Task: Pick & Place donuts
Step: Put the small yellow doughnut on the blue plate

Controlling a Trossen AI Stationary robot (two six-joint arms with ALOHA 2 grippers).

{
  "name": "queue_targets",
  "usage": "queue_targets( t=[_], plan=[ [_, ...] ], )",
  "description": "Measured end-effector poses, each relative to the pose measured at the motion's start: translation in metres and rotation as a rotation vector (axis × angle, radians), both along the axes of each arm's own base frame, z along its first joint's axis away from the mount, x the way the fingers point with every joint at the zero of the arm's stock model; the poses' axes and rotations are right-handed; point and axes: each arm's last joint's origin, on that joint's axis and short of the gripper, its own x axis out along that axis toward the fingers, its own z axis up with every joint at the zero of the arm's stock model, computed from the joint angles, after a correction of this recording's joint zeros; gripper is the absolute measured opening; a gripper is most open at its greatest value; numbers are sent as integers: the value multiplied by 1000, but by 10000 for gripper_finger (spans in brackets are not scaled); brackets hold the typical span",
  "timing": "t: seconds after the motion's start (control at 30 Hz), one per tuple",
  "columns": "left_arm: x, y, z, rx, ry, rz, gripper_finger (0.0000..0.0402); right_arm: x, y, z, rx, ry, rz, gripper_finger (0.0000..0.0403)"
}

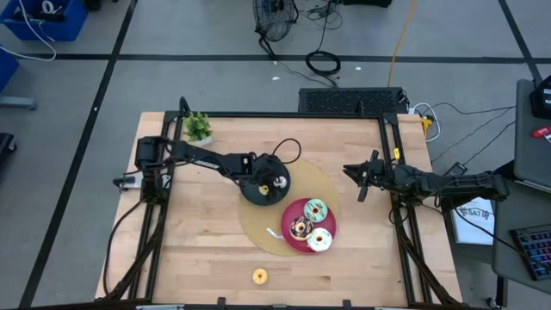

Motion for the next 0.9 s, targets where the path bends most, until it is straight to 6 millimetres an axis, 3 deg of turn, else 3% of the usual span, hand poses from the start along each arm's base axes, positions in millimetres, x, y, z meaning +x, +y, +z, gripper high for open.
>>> queue_targets(
  t=[0.47,0.9],
  plan=[
    [-10,-1,55,52,-150,-25,352,0,0,0,0,0,0,55],
    [-4,-3,68,32,-294,1,351,0,0,0,0,0,0,55]
  ],
)
